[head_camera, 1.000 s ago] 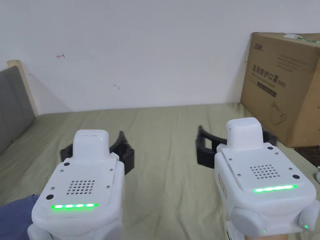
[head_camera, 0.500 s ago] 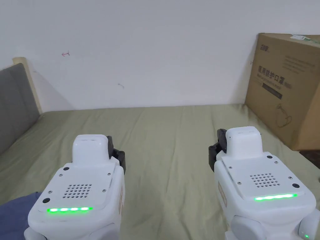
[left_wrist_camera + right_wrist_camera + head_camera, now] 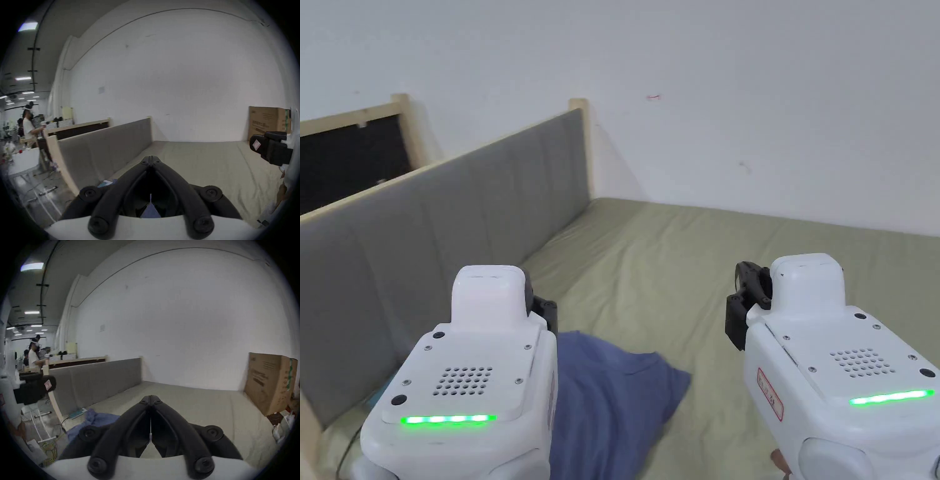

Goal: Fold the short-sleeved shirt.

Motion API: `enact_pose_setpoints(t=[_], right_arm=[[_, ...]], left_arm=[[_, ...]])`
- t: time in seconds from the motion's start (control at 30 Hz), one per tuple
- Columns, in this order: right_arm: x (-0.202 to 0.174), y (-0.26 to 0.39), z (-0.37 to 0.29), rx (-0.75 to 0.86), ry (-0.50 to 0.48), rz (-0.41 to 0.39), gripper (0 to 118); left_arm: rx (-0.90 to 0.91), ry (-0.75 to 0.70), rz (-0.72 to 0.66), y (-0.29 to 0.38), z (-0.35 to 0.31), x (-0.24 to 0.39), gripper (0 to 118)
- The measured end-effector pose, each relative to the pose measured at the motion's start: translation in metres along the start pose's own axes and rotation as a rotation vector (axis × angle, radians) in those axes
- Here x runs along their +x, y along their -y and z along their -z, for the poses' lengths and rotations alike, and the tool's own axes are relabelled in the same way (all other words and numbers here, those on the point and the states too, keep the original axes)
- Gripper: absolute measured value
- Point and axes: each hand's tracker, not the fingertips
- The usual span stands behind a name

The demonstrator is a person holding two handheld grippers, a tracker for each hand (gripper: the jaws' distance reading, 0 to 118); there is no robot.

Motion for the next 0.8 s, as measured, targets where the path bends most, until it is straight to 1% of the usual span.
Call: enact_pose_setpoints(t=[0.1, 0.17, 0.27, 0.3, 0.37, 0.43, 0.5, 0.53, 0.57, 0.6, 0.63, 0.67, 0.7, 0.8], right_arm=[[-0.020, 0.009, 0.012, -0.027, -0.037, -0.016, 0], [-0.027, 0.016, 0.019, -0.055, -0.065, 0.001, 0], [-0.030, 0.026, 0.027, -0.092, -0.073, 0.007, 0], [-0.030, 0.029, 0.029, -0.108, -0.077, 0.008, 0], [-0.028, 0.037, 0.034, -0.140, -0.076, -0.002, 0], [-0.024, 0.046, 0.038, -0.169, -0.059, -0.016, 0], [-0.017, 0.056, 0.043, -0.202, -0.047, -0.017, 0], [-0.013, 0.061, 0.046, -0.221, -0.042, -0.011, 0], [-0.009, 0.067, 0.048, -0.238, -0.037, -0.007, 0], [-0.006, 0.072, 0.052, -0.258, -0.030, -0.005, 0], [-0.002, 0.078, 0.057, -0.277, -0.023, -0.001, 0], [0.002, 0.083, 0.062, -0.300, -0.014, 0.005, 0], [0.006, 0.089, 0.065, -0.324, -0.007, 0.017, 0], [0.019, 0.104, 0.074, -0.369, 0.007, 0.055, 0]], left_arm=[[-0.037, -0.065, 0.017, 0.010, -0.001, -0.022, 0], [-0.067, -0.066, 0.008, 0.019, 0.005, -0.031, 0], [-0.150, -0.050, -0.016, 0.035, 0.024, -0.035, 0], [-0.193, -0.027, -0.020, 0.041, 0.034, -0.034, 0], [-0.349, -0.006, 0.011, 0.061, 0.066, -0.028, 0], [-0.512, 0.085, -0.011, 0.089, 0.100, -0.023, 0], [-0.625, 0.127, -0.111, 0.117, 0.126, -0.017, 0], [-0.664, 0.162, -0.166, 0.131, 0.138, -0.015, 4], [-0.707, 0.179, -0.197, 0.142, 0.149, -0.012, 16], [-0.739, 0.185, -0.212, 0.154, 0.160, -0.008, 41], [-0.781, 0.186, -0.189, 0.166, 0.173, -0.002, 84], [-0.808, 0.194, -0.183, 0.177, 0.183, 0.002, 103], [-0.815, 0.203, -0.190, 0.186, 0.192, 0.005, 110], [-0.873, 0.192, -0.173, 0.207, 0.216, 0.019, 111]])
